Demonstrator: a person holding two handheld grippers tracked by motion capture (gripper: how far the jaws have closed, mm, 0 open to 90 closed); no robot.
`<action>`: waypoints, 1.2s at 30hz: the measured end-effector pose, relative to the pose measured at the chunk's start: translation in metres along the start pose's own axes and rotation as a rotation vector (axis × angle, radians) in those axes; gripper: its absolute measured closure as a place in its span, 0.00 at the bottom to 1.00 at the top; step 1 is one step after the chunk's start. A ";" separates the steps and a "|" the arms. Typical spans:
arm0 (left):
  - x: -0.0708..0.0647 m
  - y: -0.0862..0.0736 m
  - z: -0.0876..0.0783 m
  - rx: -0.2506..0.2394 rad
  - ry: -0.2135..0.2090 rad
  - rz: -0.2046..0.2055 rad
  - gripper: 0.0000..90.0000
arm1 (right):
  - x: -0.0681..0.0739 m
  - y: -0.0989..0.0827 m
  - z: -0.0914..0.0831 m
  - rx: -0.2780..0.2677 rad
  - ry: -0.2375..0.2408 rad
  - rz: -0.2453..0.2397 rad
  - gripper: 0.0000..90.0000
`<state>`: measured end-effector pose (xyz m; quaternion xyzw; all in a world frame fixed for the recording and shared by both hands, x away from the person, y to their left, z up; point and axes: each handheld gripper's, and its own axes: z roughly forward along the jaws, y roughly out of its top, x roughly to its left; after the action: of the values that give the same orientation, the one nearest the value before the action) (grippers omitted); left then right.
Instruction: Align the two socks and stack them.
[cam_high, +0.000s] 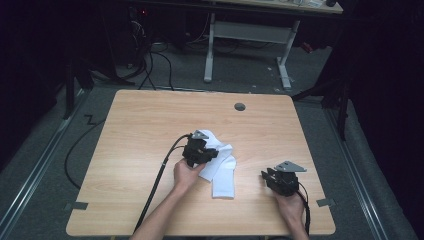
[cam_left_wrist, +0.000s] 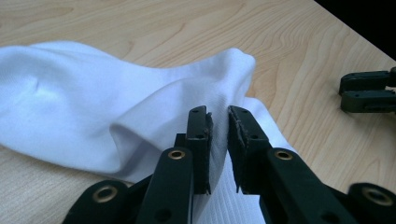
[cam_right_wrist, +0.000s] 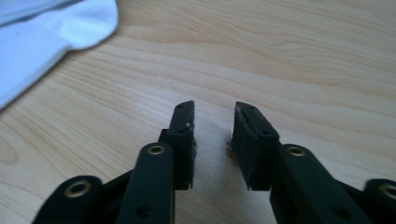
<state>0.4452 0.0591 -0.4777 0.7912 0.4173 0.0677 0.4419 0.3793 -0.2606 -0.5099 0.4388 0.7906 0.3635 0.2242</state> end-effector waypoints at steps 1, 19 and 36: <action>0.001 -0.002 0.002 0.003 0.000 -0.001 0.86 | 0.003 0.001 0.000 -0.011 0.002 -0.006 0.81; 0.001 -0.005 -0.011 -0.012 0.065 0.053 0.69 | 0.087 0.058 0.028 -0.041 0.288 -0.148 0.80; 0.018 -0.017 -0.026 -0.010 0.123 0.019 0.68 | 0.118 0.073 0.066 0.040 0.294 -0.188 0.82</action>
<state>0.4343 0.0934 -0.4793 0.7872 0.4356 0.1227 0.4188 0.4015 -0.1096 -0.4997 0.3096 0.8595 0.3854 0.1303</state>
